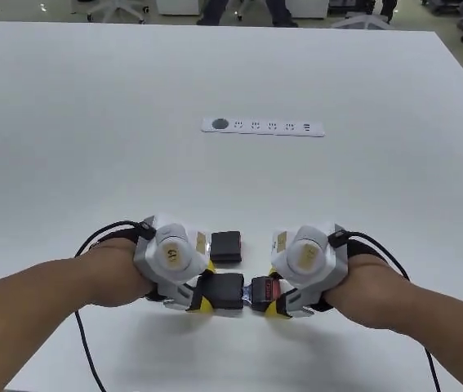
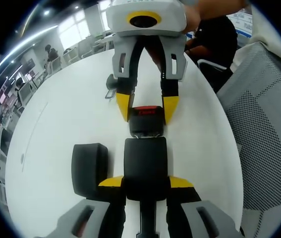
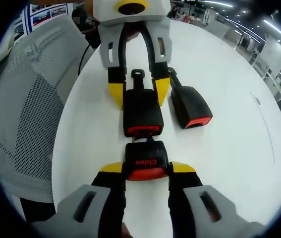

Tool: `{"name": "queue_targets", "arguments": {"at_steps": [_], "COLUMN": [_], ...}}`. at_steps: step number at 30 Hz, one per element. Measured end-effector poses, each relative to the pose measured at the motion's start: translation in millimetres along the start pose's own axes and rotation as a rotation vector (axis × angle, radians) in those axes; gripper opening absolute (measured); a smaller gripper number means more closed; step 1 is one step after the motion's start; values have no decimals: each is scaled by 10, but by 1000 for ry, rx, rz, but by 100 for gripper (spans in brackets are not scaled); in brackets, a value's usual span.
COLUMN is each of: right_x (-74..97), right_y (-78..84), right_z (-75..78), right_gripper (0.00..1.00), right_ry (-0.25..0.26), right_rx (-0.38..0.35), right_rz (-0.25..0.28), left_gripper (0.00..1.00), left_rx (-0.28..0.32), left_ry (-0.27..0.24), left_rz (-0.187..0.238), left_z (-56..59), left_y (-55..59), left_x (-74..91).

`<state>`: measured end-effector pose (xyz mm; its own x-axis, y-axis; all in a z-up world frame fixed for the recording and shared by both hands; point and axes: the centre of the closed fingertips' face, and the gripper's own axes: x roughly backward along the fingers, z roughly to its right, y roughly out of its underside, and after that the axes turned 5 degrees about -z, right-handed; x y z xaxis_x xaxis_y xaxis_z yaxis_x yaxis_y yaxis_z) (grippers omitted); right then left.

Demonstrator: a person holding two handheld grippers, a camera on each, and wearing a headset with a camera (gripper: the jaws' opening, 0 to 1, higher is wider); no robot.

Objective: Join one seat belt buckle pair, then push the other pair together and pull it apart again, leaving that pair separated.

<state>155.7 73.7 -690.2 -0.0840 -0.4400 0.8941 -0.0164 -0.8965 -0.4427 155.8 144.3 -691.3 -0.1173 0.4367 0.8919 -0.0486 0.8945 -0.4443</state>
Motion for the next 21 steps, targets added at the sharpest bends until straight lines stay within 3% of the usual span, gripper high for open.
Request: {"name": "queue_targets", "arguments": {"at_steps": [5,6,7,21], "right_x": [2,0,-27,-61], "right_y": [-43,16,-10,-21], "right_z": [-17,-104,-19,5], "right_gripper": [31,31,31,31], "right_ry": [-1,-46,-1,3], "right_rx": [-7,-10,-9,-28], "right_rz": [5,-30,-2,-7], "left_gripper": [31,31,31,31], "left_rx": [-2,3,5,17], "left_ry": [-5,-4,-5,-10], "left_rz": [-1,-4,-2,9], "left_z": [11,8,12,9], "left_y": [-5,4,3,6], "left_x": [0,8,10,27]}}
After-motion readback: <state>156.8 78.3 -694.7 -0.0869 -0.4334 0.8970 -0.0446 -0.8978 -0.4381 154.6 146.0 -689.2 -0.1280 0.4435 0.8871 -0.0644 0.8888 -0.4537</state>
